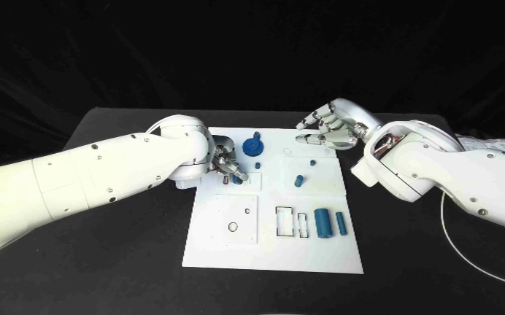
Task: Assemble the parts on the task board
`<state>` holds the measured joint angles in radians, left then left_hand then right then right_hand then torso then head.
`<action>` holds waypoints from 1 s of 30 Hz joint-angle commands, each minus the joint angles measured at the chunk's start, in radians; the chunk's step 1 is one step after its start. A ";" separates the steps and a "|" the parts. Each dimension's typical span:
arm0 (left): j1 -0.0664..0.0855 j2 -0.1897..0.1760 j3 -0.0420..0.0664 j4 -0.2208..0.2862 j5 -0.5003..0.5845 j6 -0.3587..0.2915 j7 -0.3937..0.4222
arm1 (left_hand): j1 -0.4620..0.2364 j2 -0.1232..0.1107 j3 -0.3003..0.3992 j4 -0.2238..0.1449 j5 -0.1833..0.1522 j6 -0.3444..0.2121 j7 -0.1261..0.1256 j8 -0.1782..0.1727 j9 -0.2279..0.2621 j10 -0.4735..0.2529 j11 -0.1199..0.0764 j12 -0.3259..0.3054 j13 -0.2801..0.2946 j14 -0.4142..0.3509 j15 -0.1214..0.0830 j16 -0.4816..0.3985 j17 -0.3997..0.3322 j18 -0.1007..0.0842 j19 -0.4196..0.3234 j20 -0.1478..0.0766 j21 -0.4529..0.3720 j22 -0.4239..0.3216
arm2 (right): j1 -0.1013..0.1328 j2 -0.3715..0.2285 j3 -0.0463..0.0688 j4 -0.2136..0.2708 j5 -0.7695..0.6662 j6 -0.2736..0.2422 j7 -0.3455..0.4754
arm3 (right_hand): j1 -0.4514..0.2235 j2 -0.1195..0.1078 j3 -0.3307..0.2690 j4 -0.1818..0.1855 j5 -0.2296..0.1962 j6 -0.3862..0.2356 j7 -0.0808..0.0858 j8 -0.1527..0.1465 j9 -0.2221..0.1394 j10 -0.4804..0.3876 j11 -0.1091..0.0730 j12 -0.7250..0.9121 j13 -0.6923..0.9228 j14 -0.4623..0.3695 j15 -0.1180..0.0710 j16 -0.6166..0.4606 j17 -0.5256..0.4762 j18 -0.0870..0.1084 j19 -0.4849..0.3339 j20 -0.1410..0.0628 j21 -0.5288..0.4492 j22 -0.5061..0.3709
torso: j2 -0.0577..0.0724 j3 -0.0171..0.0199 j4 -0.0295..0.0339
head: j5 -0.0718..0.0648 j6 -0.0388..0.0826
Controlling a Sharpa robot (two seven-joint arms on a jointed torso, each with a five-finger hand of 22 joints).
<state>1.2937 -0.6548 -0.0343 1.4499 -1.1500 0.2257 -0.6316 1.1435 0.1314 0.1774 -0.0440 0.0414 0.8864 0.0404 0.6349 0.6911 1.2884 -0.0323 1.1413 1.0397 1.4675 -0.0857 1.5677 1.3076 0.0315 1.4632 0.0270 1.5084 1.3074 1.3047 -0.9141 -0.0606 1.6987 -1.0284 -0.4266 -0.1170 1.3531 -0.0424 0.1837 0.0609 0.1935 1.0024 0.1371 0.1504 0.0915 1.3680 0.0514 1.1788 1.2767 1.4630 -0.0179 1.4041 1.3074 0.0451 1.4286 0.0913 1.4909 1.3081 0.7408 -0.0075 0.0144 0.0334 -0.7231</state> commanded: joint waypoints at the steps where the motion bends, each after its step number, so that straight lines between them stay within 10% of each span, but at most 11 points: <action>1: -0.012 0.006 -0.011 -0.009 -0.006 0.049 -0.024 | -0.011 0.001 0.183 -0.167 0.006 0.007 -0.002 -0.005 0.002 0.010 0.000 0.001 0.002 0.103 -0.002 0.003 0.263 -0.007 0.049 -0.004 0.001 0.164 | -0.001 0.000 0.000 0.002 -0.003 0.010 0.000 | -0.004 0.004 -0.001 0.000 0.005 0.004 -0.002 0.007 0.001 -0.003 -0.004 -0.005 -0.001 0.057 -0.007 -0.004 0.013 0.002 -0.001 -0.004 -0.005 0.054 | 0.000 0.0002 0.0001 | 0.000 0.000; 18: -0.009 0.051 -0.017 -0.070 -0.006 0.077 -0.031 | -0.088 -0.010 0.206 -0.108 0.005 0.014 -0.006 0.007 0.024 0.016 -0.002 0.009 0.008 0.103 -0.004 0.003 0.263 -0.007 0.049 -0.005 0.000 0.165 | -0.001 -0.002 0.000 0.010 -0.003 0.006 0.002 | -0.006 0.004 -0.002 0.000 0.005 0.003 -0.002 0.008 0.001 -0.003 -0.004 -0.006 -0.003 0.056 -0.007 -0.005 0.011 0.003 -0.002 -0.004 -0.006 0.052 | 0.000 0.0002 -0.0018 | 0.001 0.002; 30: -0.010 0.061 -0.019 -0.079 -0.006 0.071 -0.032 | -0.128 -0.059 0.167 -0.084 0.005 0.024 -0.010 0.019 0.037 0.018 -0.005 0.012 0.009 0.103 -0.006 0.003 0.263 -0.007 0.049 -0.008 -0.001 0.164 | -0.001 -0.005 0.000 0.014 -0.003 0.005 0.003 | -0.008 0.004 -0.003 0.001 0.005 0.002 -0.002 0.008 0.000 -0.004 -0.004 -0.008 -0.004 0.055 -0.007 -0.008 0.007 0.003 -0.004 -0.004 -0.008 0.048 | 0.000 -0.0001 -0.0002 | -0.003 0.003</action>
<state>1.3056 -0.6006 -0.0369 1.3796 -1.1457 0.2795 -0.6430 1.0217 0.0748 0.3412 -0.1209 0.0442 0.9101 0.0358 0.6562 0.7266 1.3016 -0.0341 1.1501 1.0484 1.4675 -0.0857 1.5678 1.3074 0.0315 1.4651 0.0250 1.5083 1.3073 1.3047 -0.9194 -0.0607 1.7107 -1.0282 -0.4270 -0.1169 1.3531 -0.0425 0.1837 0.0609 0.1935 1.0024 0.1371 0.1545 0.0915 1.3680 0.0514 1.1750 1.2736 1.4630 -0.0179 1.3982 1.3079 0.0451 1.4286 0.0914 1.4872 1.3077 0.7407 -0.0070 0.0132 0.0314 -0.7192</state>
